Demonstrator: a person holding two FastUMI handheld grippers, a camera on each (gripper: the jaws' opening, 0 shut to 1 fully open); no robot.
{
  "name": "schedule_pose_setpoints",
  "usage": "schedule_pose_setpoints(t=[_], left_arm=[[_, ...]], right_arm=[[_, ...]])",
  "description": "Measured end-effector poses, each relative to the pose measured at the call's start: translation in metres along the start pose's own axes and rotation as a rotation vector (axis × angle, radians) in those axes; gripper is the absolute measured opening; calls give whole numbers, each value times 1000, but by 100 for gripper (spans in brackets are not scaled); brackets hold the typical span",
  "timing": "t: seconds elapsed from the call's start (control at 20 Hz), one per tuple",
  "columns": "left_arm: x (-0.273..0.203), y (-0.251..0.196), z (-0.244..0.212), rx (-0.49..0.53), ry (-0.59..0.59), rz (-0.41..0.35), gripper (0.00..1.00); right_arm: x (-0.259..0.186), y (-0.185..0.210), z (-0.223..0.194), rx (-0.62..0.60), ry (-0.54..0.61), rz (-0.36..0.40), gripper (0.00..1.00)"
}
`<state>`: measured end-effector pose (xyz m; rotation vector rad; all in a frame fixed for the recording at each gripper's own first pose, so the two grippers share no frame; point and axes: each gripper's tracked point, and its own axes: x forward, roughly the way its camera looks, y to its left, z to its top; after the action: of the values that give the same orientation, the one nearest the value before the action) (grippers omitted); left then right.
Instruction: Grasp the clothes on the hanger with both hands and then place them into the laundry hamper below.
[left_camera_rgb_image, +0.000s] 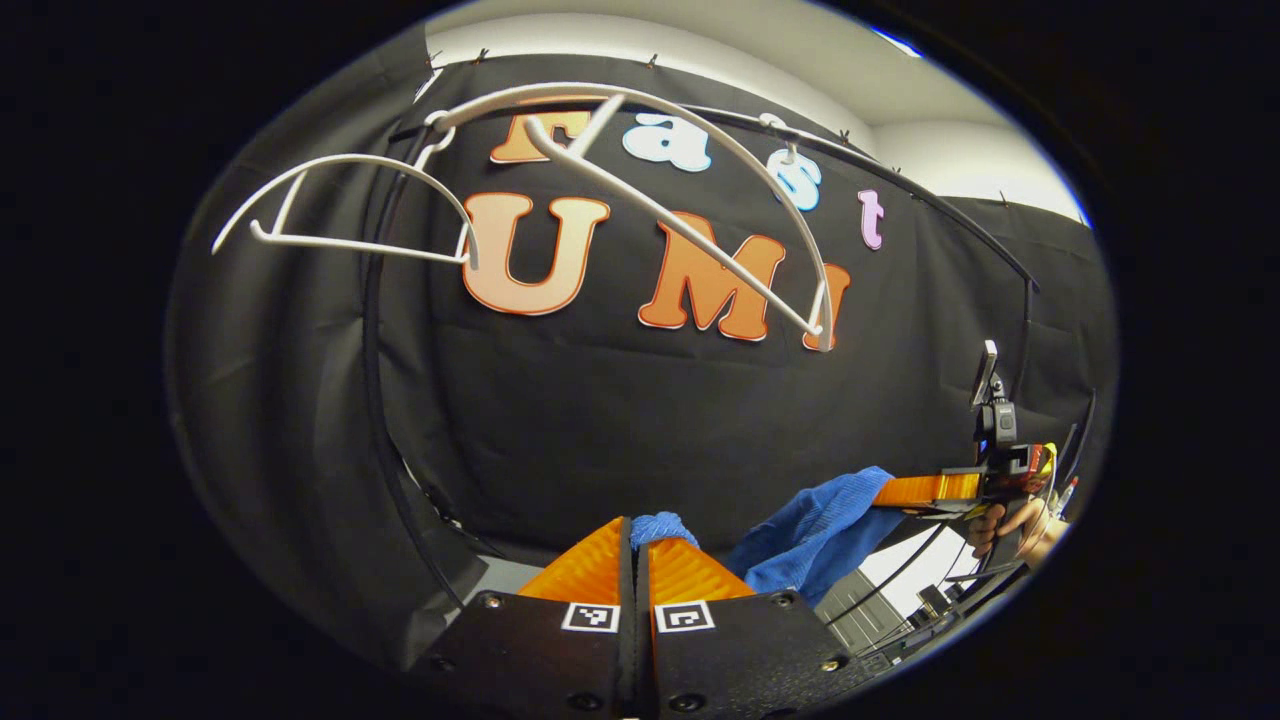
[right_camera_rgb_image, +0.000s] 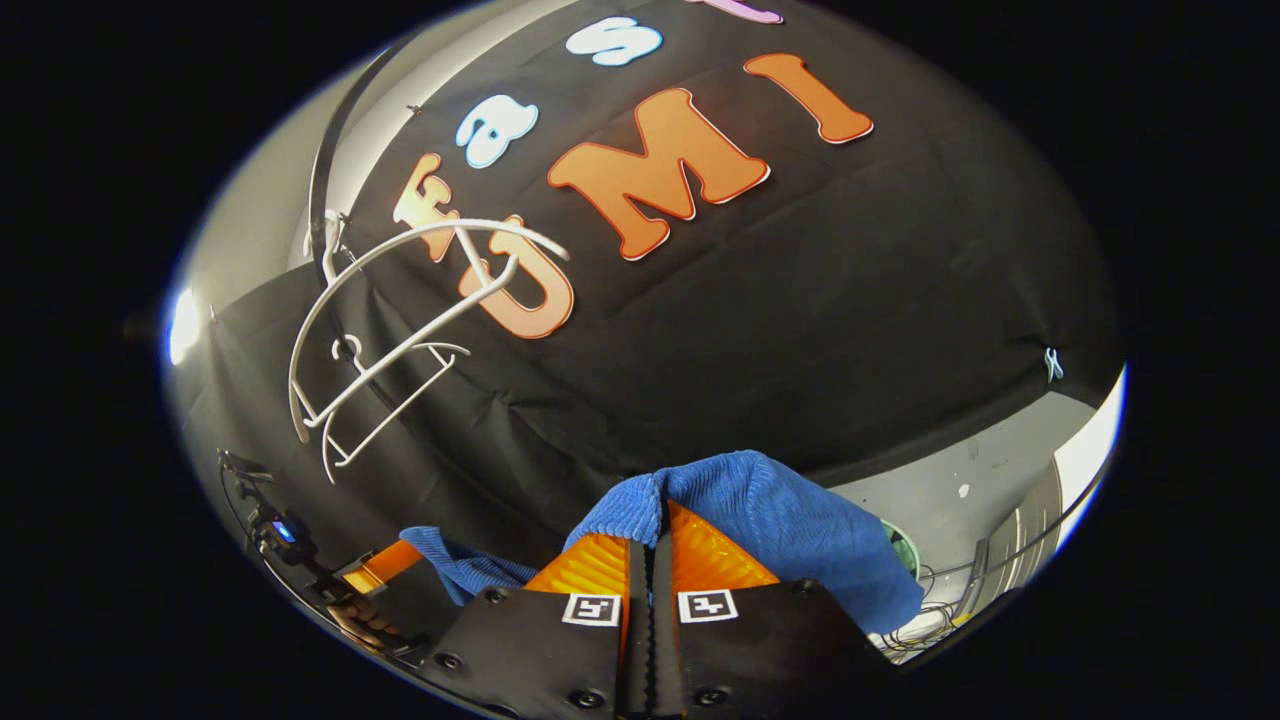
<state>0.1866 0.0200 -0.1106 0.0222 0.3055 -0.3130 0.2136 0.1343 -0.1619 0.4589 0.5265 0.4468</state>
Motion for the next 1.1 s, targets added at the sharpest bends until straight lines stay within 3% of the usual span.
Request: schedule_pose_setpoints(t=[0.35,0.95,1.1], left_arm=[[29,-36,-49,-6,103,-21,0],[63,-76,-177,-111,466,-22,0],[73,-76,-203,-93,538,-7,0]], right_arm=[[10,-16,-39,-71,54,-73,8],[16,-95,-116,28,182,-252,8],[16,-118,-128,27,209,-308,8]])
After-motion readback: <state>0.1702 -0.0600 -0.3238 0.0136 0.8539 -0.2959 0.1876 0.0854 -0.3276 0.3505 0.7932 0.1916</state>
